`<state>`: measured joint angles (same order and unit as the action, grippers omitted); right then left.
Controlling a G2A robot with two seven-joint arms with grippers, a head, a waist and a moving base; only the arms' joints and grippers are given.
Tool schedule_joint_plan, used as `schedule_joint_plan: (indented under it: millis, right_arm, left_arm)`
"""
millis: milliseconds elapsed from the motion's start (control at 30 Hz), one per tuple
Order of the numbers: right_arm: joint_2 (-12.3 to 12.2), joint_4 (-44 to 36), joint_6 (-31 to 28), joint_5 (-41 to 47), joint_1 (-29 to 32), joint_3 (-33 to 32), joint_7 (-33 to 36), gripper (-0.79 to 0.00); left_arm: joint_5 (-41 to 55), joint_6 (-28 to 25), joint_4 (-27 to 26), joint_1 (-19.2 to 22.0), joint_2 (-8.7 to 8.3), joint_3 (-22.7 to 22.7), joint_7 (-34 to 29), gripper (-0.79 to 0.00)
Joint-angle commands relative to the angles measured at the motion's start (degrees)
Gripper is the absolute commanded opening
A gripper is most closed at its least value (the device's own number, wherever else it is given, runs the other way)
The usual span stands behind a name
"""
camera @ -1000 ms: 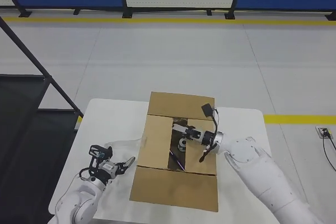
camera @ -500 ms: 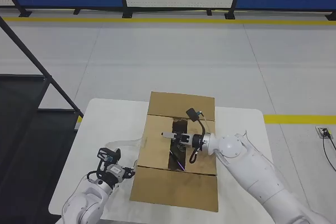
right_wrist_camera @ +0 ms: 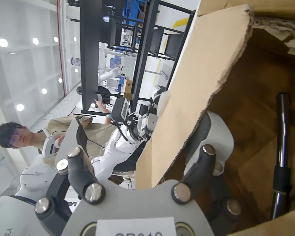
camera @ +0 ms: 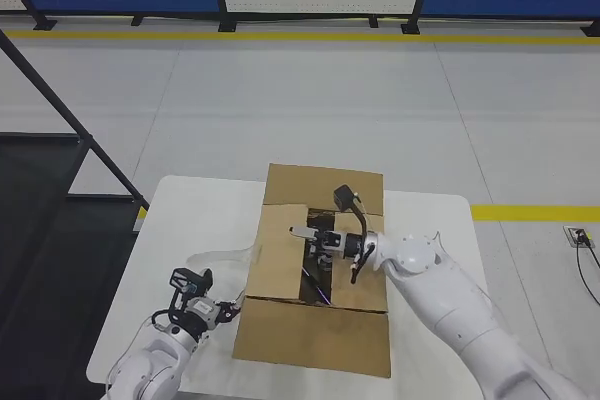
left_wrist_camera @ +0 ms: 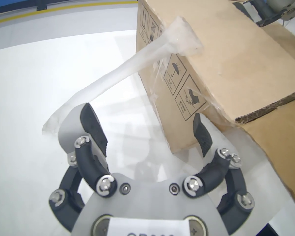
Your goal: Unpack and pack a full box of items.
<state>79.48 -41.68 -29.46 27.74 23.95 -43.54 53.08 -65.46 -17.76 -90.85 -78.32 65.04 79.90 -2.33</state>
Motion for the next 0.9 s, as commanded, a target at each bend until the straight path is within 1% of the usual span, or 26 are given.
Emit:
schedule_joint_plan:
  millis: [0,167,367,533,633,867]
  right_arm:
    - [0.3,0.3,-0.8,1.2,-0.1,-0.2,0.6,0.000]
    - [1.4,0.2,-2.9,3.4,-0.6,-0.5,0.9,0.000]
    - [2.9,-0.2,-6.0,4.5,-1.0,-0.2,-0.9,0.000]
    - [4.5,0.4,-7.8,4.7,-1.4,0.6,-3.2,0.000]
    - [5.5,1.1,-8.7,5.2,-1.9,1.1,-3.7,0.000]
    - [8.1,3.1,-11.6,5.8,-3.1,2.8,-4.0,0.000]
  left_arm:
    - [0.2,0.1,-0.5,-0.7,-0.09,0.8,0.6,0.000]
    - [0.3,-0.2,-4.3,-4.0,-0.46,3.9,2.7,0.000]
    - [-0.7,-2.4,-9.7,-8.0,-1.00,7.4,3.5,0.000]
    - [-2.7,-4.3,-13.2,-10.3,-1.29,8.5,3.1,0.000]
    - [-3.3,-4.3,-13.7,-10.5,-1.26,7.9,2.9,0.000]
    - [-1.3,-3.4,-13.4,-8.5,-0.90,5.9,2.1,0.000]
